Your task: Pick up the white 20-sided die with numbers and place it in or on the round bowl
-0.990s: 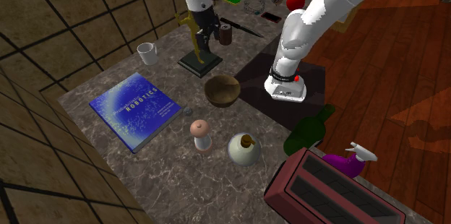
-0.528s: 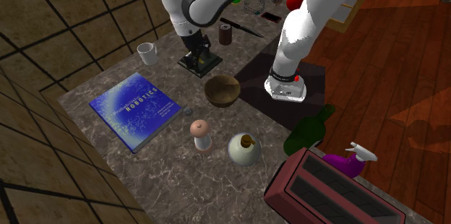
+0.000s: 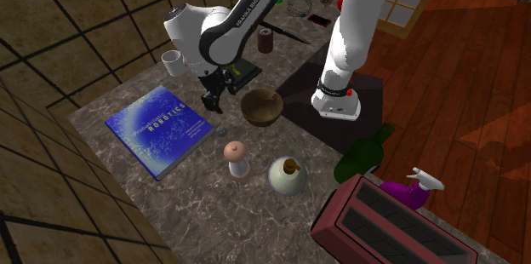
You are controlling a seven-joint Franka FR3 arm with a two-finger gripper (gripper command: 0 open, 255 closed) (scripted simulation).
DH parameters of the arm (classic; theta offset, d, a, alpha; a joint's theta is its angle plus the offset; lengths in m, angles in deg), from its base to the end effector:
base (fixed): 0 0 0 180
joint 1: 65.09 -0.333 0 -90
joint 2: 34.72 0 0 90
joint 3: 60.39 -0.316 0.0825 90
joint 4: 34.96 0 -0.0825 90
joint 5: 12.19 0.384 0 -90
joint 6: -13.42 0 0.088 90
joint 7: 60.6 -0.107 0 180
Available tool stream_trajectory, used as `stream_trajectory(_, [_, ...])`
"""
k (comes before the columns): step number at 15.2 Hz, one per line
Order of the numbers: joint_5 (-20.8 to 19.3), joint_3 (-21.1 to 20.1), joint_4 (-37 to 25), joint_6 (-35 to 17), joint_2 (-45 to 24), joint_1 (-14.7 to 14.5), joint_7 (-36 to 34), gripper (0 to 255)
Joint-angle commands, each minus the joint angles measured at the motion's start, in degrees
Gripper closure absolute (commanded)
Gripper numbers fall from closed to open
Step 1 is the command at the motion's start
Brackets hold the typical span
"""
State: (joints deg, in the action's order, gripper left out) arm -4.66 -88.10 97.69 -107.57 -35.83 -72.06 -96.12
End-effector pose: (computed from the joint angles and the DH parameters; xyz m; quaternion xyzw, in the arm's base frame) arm 0.3957 0.2813 0.3190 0.9912 -0.0466 -0.1226 0.0169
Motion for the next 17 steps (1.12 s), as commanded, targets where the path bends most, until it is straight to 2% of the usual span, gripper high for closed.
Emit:
stream_trajectory(1, [-2.26, -0.49, -2.25, -2.37, -5.23, -0.68, -2.84, 0])
stream_trajectory(6, [-7.85, -0.06, -9.91, -5.40, -17.46, -4.44, -9.93, 0])
stream_trajectory(14, [-9.87, 1.00, -8.24, -11.00, -21.69, -5.92, -11.53, 0])
stream_trajectory(17, [-9.86, 1.01, -8.24, -11.00, -21.69, -5.93, -11.53, 0])
